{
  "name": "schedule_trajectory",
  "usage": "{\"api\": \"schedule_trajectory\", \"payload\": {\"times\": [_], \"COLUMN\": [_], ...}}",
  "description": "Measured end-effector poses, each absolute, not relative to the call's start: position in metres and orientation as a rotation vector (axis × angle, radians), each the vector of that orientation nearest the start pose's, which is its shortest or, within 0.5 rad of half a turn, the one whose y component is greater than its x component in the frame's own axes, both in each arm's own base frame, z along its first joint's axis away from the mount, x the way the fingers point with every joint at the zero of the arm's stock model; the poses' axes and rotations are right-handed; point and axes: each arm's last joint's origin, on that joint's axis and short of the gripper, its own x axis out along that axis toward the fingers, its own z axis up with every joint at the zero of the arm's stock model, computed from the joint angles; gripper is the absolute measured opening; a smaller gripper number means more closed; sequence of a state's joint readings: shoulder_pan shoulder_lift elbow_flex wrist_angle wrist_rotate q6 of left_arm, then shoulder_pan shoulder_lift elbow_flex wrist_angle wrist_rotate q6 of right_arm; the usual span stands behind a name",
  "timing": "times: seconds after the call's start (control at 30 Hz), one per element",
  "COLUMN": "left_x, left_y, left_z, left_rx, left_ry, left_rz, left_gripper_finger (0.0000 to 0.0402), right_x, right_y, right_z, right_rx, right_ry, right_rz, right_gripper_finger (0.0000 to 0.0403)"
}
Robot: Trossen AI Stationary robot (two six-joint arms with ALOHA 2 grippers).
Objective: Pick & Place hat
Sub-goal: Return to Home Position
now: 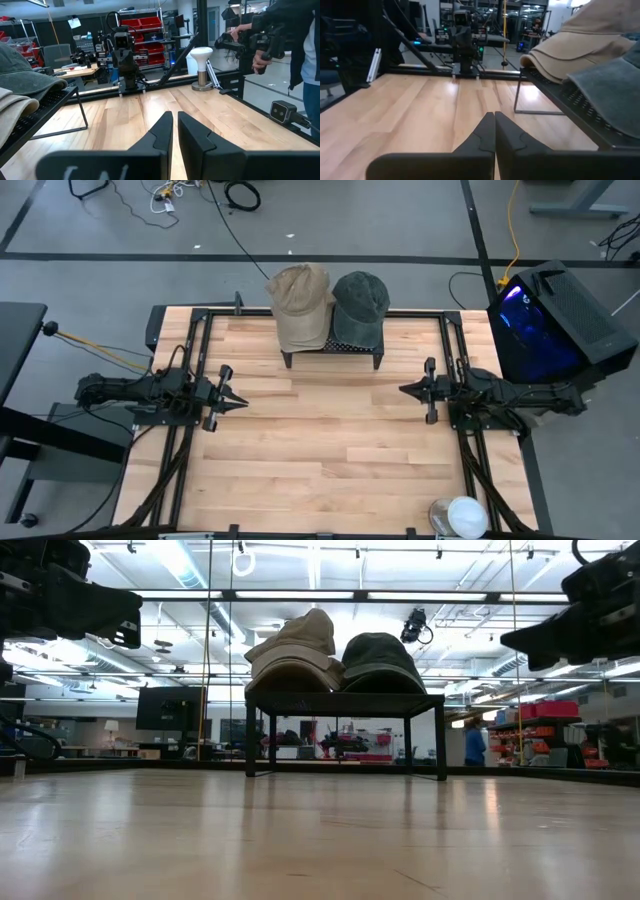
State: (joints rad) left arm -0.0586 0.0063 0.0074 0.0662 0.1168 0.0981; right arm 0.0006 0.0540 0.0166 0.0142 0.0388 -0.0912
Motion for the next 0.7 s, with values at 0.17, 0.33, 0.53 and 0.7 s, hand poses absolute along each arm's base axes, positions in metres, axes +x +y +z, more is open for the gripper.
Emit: {"api": "schedule_trajectory", "payload": {"times": [0.17,0.33,0.53,0.7], "left_x": [0.0969,0.0969,0.0969,0.0969], "left_y": [-0.009,-0.0091,-0.009,-0.009], "left_z": [0.1719,0.1718,0.1719,0.1719], "left_rx": [0.1,0.099,0.1,0.1], "left_ry": [-0.076,-0.075,-0.076,-0.076], "left_rz": [-0.171,-0.172,-0.172,-0.172], "left_gripper_finger": [0.0034,0.0034,0.0034,0.0034], "right_x": [0.0986,0.0968,0.0966,0.0966], "right_y": [-0.0009,-0.0009,-0.0009,-0.0009], "right_z": [0.168,0.1701,0.1704,0.1704], "right_rx": [-0.089,-0.087,-0.087,-0.087], "right_ry": [0.003,-0.024,-0.028,-0.028], "right_rz": [-0.033,-0.034,-0.034,-0.035], "right_gripper_finger": [0.0,0.0,0.0,0.0]}}
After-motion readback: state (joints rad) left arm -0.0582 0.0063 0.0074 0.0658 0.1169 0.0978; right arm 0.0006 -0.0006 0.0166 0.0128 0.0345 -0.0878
